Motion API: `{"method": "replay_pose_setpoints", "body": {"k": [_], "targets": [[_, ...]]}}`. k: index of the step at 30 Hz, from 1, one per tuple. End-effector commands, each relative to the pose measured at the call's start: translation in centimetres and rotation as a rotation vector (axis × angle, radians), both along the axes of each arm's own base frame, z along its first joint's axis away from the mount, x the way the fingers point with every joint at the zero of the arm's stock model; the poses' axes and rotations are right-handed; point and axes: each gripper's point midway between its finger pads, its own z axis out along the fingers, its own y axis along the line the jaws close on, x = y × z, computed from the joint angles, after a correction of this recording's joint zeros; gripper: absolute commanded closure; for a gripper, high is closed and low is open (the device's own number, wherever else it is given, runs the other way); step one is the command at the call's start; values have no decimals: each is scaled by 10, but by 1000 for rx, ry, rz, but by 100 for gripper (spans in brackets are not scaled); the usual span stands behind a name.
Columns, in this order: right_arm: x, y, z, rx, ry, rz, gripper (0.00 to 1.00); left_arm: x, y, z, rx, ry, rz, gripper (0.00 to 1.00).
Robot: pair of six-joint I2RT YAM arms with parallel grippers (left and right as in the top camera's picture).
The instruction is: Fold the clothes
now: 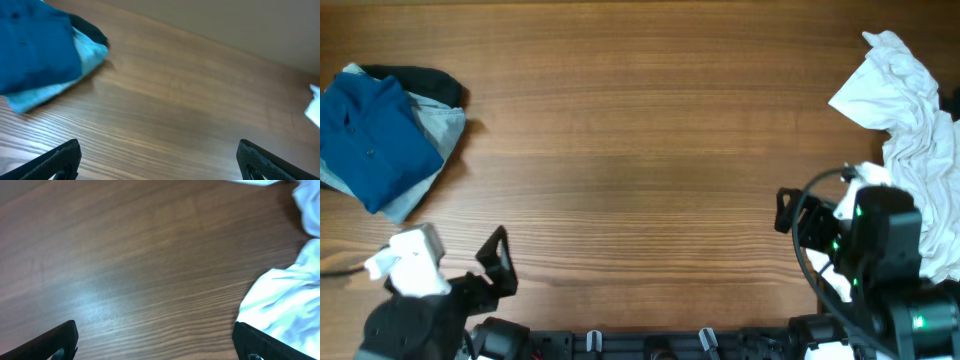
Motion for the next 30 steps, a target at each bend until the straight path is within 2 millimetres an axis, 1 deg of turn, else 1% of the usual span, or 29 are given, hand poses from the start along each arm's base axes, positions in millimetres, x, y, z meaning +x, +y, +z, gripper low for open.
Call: {"method": "replay_pose_setpoints", "body": {"k": [1, 13, 16, 17, 19, 20, 22, 25, 27, 30], "targets": [[-5, -20, 4, -35, -58, -116, 0, -6, 17, 2, 5, -42, 96, 0], [-3, -19, 0, -36, -39, -115, 0, -6, 17, 1, 6, -39, 95, 0], [-13, -20, -4, -45, -19, -109, 0, -6, 17, 1, 6, -39, 95, 0], [-13, -22, -3, -52, -27, -118, 0, -6, 17, 1, 6, -39, 95, 0], [-8, -20, 11, -33, -142, -109, 0, -6, 17, 1, 6, -39, 95, 0], [-4, -13, 16, -41, -210, -45, 0, -6, 17, 1, 6, -39, 95, 0], [8, 10, 25, -95, -425, 155, 0, -6, 17, 1, 6, -39, 95, 0], [14, 31, 25, -92, -647, 281, 0, -6, 17, 1, 6, -39, 95, 0], [17, 38, 33, -85, -807, 303, 0, -6, 17, 1, 6, -39, 95, 0], [17, 38, 29, -90, -922, 299, 0, -6, 18, 1, 6, -39, 95, 0]]}}
